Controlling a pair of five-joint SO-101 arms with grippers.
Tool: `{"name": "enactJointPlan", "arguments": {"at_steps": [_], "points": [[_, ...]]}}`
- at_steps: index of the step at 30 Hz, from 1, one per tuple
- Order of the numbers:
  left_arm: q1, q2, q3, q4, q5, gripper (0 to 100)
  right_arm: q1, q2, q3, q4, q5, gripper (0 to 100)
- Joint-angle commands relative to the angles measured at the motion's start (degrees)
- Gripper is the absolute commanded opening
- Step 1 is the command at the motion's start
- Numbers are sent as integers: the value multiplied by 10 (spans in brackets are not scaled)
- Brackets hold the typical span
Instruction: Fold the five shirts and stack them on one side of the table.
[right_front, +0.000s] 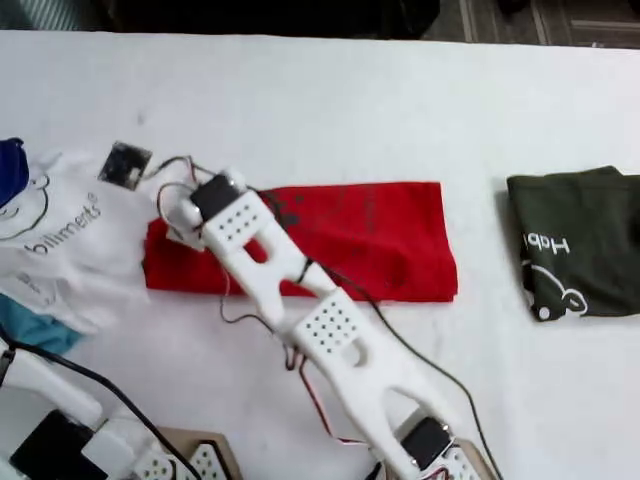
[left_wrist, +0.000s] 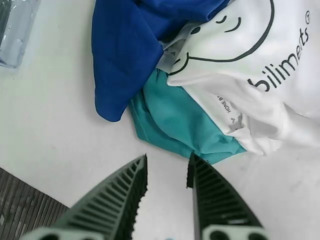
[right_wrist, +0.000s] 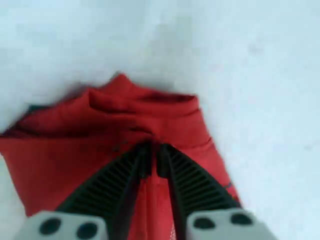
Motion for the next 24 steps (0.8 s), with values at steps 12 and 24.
{"name": "enactJointPlan", "arguments": {"at_steps": [12, 24], "points": [[0, -20, -6, -4, 0, 151, 97, -84, -1, 51, 1, 42], [0, -20, -6, -4, 0, 151, 72, -46, 5, 95, 1, 42]]}}
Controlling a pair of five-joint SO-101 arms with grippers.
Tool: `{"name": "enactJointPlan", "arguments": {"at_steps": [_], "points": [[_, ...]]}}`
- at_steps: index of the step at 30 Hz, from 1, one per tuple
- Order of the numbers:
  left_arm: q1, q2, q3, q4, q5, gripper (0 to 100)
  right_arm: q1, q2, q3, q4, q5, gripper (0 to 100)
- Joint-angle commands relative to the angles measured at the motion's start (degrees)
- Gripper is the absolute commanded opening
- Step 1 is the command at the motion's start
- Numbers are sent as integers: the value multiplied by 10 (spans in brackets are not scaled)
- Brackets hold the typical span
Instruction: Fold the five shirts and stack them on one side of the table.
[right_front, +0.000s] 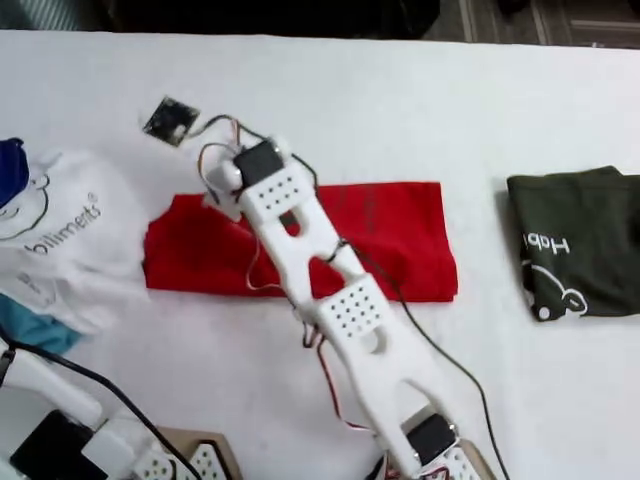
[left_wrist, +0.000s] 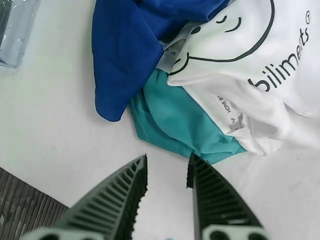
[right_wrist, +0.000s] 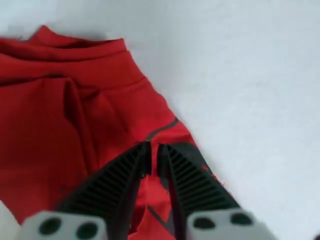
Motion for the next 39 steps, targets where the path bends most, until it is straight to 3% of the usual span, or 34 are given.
{"name": "enactJointPlan", "arguments": {"at_steps": [1, 18, 25, 33, 39], "points": [[0, -20, -6, -4, 0, 151, -7, -6, -4, 5, 1, 42], [1, -20, -5, -4, 0, 151, 6, 43, -18, -38, 1, 42], [1, -20, -3, -4, 0, 151, 6, -14, -44, 57, 1, 45], [2, -16, -2, -6, 1, 151, -11, 15, -23, 58, 1, 45], [2, -16, -2, -6, 1, 151, -13, 58, -26, -45, 1, 42]]}}
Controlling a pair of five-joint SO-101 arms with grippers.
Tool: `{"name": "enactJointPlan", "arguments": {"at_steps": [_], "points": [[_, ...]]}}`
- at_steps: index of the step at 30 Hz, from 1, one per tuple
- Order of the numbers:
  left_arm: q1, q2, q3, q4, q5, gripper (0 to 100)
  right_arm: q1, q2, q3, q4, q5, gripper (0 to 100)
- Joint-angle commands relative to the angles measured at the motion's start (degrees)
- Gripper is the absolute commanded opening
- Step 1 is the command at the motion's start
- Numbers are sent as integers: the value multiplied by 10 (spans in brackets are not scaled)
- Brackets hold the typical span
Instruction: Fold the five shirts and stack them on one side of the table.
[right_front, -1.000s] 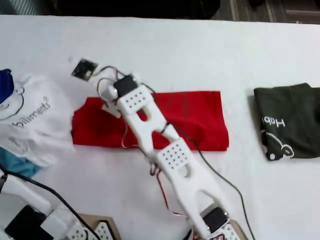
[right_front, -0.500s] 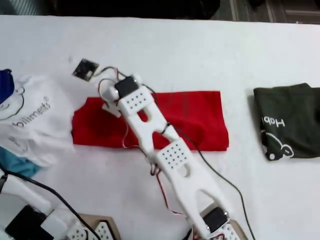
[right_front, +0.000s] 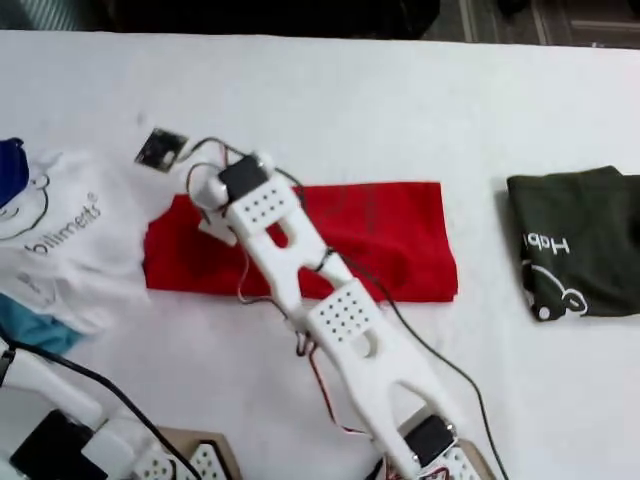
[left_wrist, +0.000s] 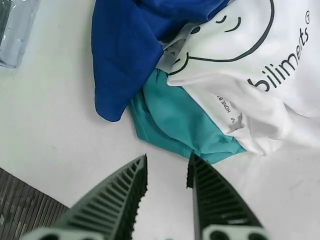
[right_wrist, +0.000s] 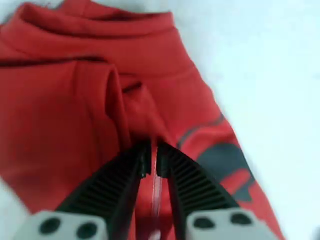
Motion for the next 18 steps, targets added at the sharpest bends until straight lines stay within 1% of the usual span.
{"name": "enactJointPlan", "arguments": {"at_steps": [1, 5, 7, 9, 13, 18], "points": [[2, -16, -3, -6, 0, 151, 12, 2, -7, -81, 1, 42], [2, -16, -3, -6, 0, 151, 43, 10, -8, -177, 1, 42], [2, -16, -3, -5, 0, 151, 57, 8, -8, -199, 1, 42], [2, -16, -3, -5, 0, 151, 65, 3, -10, -197, 1, 42], [2, -17, -3, -6, 0, 151, 63, -22, -27, -134, 1, 42], [2, -16, -4, -8, 0, 151, 36, -58, -36, -3, 0, 43]]}}
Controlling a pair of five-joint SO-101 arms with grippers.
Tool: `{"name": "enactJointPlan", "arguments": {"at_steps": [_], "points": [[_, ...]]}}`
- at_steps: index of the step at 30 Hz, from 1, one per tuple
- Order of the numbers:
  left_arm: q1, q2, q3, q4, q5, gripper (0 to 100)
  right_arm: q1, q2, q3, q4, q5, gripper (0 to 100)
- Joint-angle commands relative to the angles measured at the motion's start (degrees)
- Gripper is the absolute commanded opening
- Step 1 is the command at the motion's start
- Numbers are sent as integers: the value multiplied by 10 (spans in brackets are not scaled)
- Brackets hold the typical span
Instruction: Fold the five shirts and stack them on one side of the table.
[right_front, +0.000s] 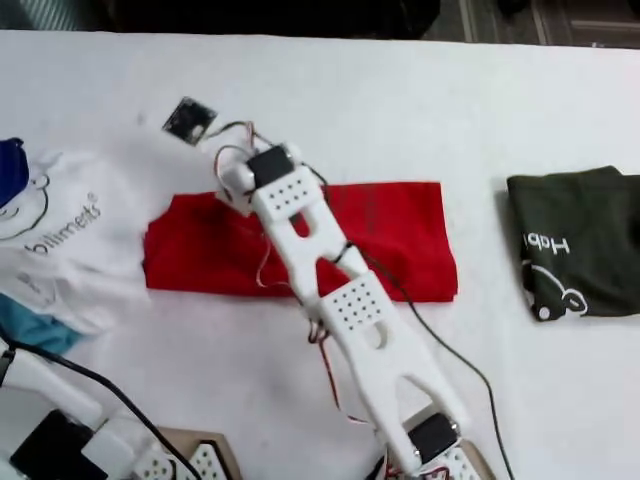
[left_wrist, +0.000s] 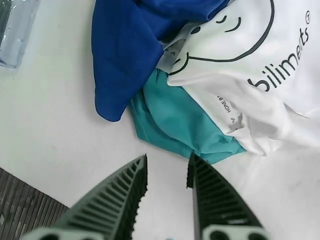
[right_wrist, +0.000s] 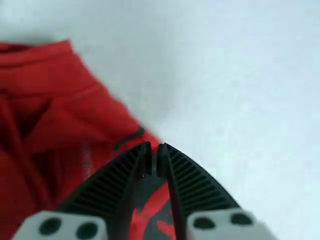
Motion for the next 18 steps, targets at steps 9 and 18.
{"name": "enactJointPlan", "arguments": {"at_steps": [9, 18], "points": [[11, -17, -3, -6, 0, 151, -52, -3, -24, -1, 1, 44], [9, -19, -3, -4, 0, 151, 9, 42, -25, -225, 1, 42]]}}
